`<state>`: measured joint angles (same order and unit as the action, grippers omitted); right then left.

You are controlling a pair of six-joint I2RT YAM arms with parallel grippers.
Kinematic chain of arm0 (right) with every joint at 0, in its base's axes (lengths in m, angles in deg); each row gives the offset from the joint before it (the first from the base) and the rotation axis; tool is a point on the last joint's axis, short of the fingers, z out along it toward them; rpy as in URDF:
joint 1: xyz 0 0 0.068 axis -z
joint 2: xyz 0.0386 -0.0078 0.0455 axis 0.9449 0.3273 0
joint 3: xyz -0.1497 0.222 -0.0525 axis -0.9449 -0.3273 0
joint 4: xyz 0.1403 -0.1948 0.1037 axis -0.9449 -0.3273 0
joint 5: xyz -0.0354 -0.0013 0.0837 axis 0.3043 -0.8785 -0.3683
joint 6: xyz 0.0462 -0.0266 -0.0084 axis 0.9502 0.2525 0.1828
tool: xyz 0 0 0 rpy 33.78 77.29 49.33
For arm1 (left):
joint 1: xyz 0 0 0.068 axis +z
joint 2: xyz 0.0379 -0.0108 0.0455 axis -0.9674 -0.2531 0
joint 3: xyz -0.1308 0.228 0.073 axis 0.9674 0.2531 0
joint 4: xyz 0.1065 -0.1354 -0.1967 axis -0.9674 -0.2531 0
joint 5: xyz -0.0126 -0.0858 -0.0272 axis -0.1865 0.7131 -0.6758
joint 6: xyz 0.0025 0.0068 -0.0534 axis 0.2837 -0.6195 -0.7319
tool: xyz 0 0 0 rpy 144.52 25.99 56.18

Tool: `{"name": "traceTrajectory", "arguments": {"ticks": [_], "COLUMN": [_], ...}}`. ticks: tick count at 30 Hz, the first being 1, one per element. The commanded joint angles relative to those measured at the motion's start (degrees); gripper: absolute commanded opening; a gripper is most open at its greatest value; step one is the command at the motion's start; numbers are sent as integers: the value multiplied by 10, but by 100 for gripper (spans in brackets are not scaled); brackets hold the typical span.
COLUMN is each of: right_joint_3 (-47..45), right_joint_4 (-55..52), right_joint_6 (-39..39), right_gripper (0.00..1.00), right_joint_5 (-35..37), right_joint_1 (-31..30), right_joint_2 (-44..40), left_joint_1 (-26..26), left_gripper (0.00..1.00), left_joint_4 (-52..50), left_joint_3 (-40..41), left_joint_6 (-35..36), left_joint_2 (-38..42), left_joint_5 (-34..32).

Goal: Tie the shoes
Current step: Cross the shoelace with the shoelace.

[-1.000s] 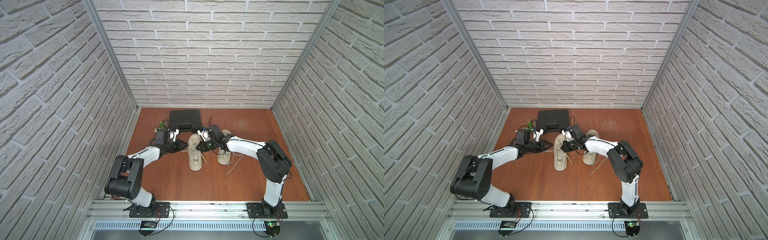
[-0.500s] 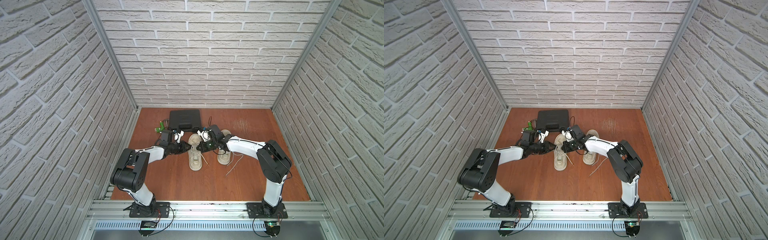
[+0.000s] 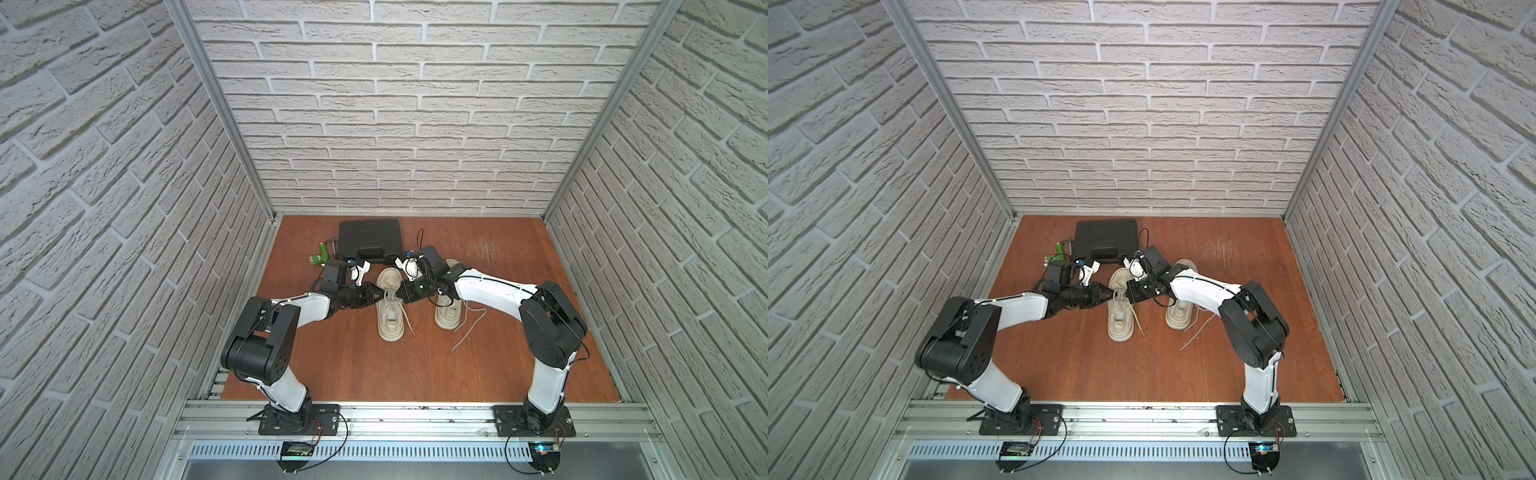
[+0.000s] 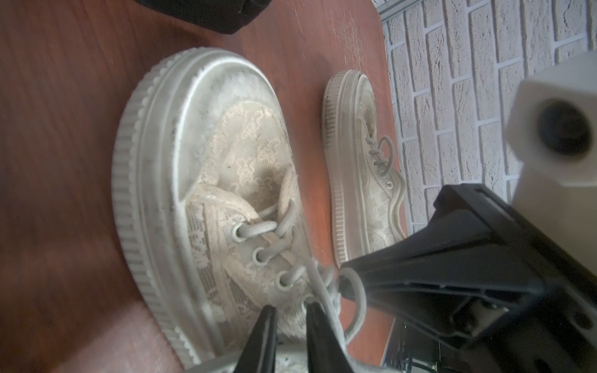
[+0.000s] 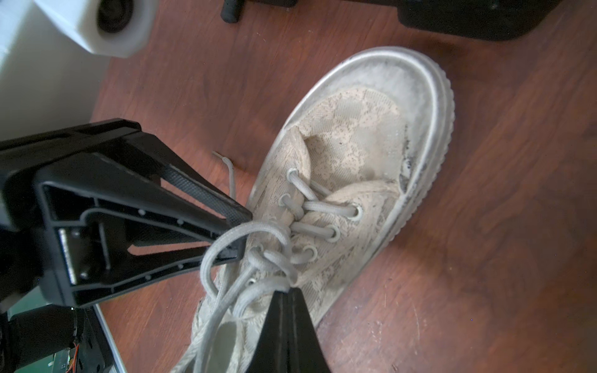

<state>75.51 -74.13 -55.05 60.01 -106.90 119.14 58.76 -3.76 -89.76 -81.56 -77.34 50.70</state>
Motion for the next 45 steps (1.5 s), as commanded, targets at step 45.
{"name": "traceTrajectory", "arguments": {"ticks": [45], "right_joint_3": [71], "right_joint_4": [-57], "right_joint_6": [-43], "right_gripper": [3], "right_joint_5": [23], "right_joint_1": [-34], "right_joint_2": [34], "left_joint_1": [-13], "left_gripper": [29], "left_joint_4": [49], "left_joint_3": [-2], "left_joint_6": [-19], "left_joint_2": [19], "left_joint_5": [10]}}
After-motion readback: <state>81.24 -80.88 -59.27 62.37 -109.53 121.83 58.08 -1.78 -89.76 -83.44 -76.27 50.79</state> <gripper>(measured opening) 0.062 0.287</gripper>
